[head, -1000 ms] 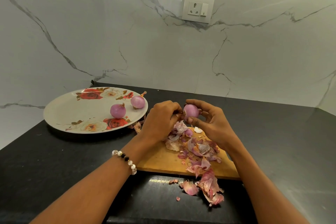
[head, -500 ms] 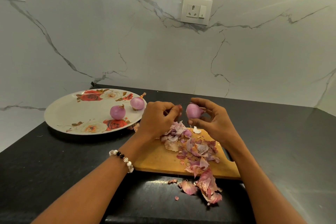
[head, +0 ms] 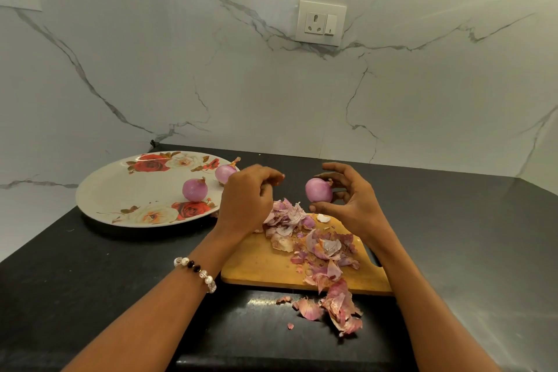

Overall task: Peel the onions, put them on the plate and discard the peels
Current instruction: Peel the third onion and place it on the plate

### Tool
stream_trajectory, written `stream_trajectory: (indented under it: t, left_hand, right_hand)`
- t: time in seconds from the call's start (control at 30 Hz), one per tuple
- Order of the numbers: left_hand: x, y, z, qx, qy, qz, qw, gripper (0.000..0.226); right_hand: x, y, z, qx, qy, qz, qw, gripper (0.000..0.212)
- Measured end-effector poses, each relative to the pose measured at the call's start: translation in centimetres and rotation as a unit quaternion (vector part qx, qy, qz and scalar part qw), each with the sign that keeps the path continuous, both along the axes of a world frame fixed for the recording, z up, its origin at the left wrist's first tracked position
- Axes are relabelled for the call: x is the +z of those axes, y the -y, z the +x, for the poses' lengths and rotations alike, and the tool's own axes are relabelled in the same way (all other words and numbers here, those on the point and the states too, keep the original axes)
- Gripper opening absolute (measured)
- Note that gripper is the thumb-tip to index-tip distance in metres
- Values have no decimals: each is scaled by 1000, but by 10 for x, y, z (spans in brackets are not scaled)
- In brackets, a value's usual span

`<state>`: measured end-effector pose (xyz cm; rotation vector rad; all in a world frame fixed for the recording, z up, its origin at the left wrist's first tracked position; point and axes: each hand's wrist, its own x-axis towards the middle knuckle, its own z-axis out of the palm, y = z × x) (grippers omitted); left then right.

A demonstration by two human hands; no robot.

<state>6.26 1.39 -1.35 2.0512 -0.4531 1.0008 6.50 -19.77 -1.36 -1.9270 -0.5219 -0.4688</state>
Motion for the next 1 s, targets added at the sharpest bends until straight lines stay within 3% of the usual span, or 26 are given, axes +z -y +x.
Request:
stream_trajectory:
  t: [0.07,0.17,0.3,0.37,0.4,0.43,0.53,0.63,0.77,1.0]
  left_hand:
    - [2,2,-7,-3,-23,0,1000,30]
    - [-3,2,-8,10,-40,75,996,55]
    - [-5,1,-9,35,6,131,991,15]
    - [-6,1,-9,43,-50,205,977,68]
    - [-6,-1,-10,48,-67,217,973,81]
    - [-5,-1,-10,42,-66,211,974,80]
    - [0,-15,-13,6,-67,123,990,45]
    - [10,-37,-26,-21,-115,38,992,35]
    - [27,-84,-39,31,-197,-81,977,26]
    - [30,-145,-45,158,-206,-246,934,29]
  right_hand:
    - [-1,0,-1,-6,1,-4,1000,75]
    - [-3,0,-3,-17,0,-7,1000,72]
    - [-3,0,-11,-33,-8,-3,999,71]
    - [-3,1,-16,-45,-12,-5,999,69]
    - [-3,0,-18,-50,-12,-5,999,69]
    - [-3,1,-19,-55,-13,3,998,69]
    - [2,-3,-22,-74,-35,72,994,72]
    - [18,-18,-24,-73,-81,105,989,69]
    - [41,-66,-22,-21,-126,37,991,64]
    - [50,-167,22,-30,-159,-94,982,59]
